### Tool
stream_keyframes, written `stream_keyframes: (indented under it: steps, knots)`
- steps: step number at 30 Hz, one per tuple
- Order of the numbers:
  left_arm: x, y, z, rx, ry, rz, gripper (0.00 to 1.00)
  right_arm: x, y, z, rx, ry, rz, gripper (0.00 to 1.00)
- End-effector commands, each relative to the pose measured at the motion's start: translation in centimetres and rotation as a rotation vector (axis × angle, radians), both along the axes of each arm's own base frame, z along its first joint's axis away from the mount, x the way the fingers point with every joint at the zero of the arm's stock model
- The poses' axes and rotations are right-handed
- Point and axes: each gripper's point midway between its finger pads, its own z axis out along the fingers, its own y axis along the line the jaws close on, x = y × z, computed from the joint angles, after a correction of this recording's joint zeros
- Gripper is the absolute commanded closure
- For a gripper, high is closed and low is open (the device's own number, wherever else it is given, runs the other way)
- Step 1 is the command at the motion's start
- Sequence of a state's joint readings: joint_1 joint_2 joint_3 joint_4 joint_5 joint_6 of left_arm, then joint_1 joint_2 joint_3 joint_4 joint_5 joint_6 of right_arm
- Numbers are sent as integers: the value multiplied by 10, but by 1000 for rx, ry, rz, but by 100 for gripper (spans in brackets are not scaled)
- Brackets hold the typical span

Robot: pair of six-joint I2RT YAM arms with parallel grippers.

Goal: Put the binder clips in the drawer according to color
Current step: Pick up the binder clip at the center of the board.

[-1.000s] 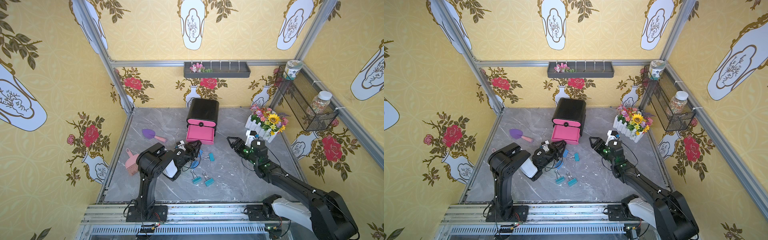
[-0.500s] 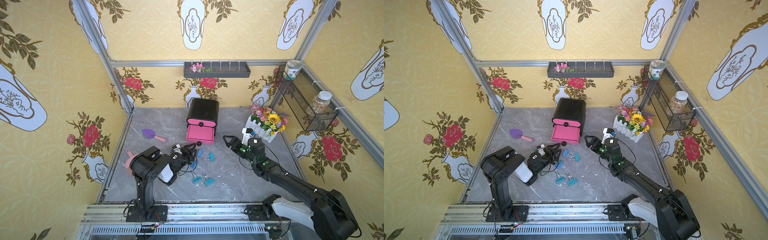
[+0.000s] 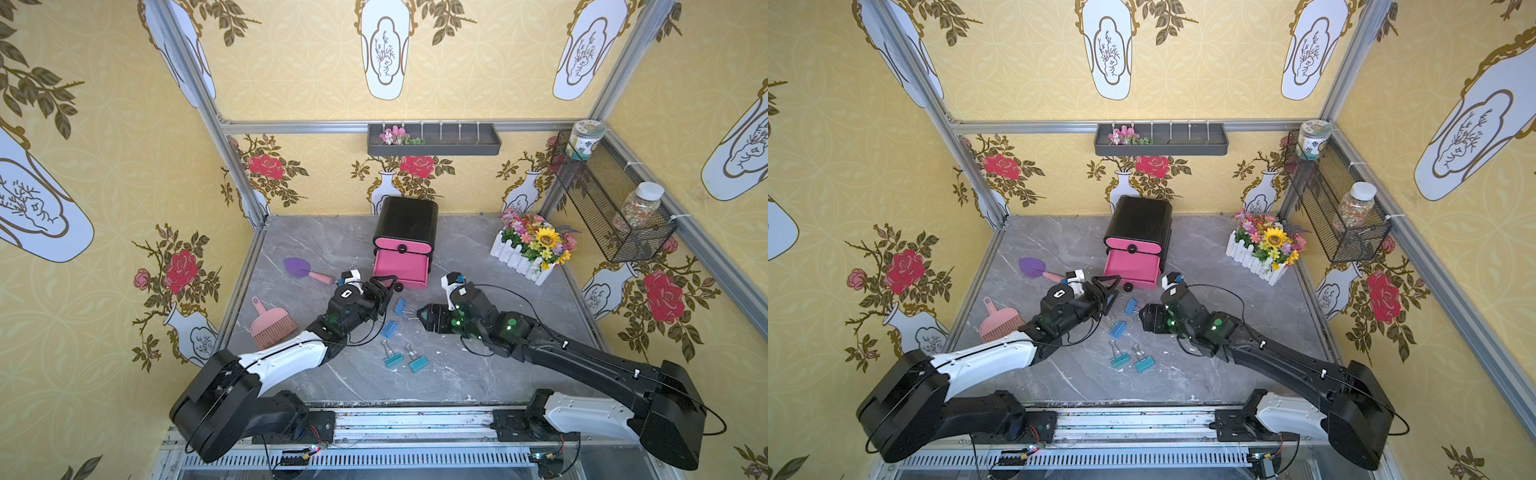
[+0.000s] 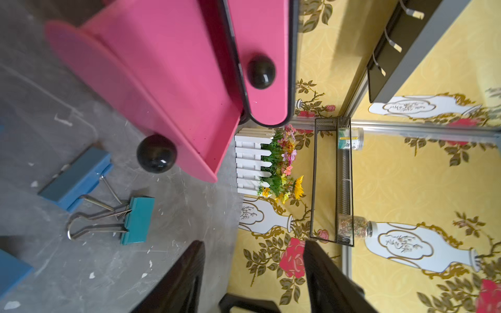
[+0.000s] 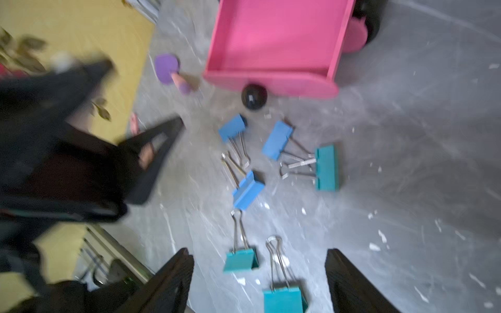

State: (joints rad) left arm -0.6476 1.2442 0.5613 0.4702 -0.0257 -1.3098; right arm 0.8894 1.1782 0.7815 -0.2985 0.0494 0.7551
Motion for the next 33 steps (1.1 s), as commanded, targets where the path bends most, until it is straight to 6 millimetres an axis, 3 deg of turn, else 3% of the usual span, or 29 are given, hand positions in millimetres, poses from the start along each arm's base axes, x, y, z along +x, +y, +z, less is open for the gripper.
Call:
stream_keyframes:
  steps: [1, 7, 14, 25, 33]
  knots:
    - [-26, 32, -57, 383, 148, -72, 34, -30, -17, -30, -233, 52, 20, 19]
    - [-33, 58, -55, 450, 173, -90, 33, -63, -1, -61, -472, 85, 114, 15]
    - [-38, 82, -46, 425, 158, -46, 31, -67, 15, -95, -552, 130, 149, 15]
    - [-44, 87, -54, 424, 171, -42, 30, -71, 23, -117, -579, 172, 199, 16]
    - [-43, 86, -57, 415, 178, -45, 30, -70, 26, -127, -586, 190, 209, 24]
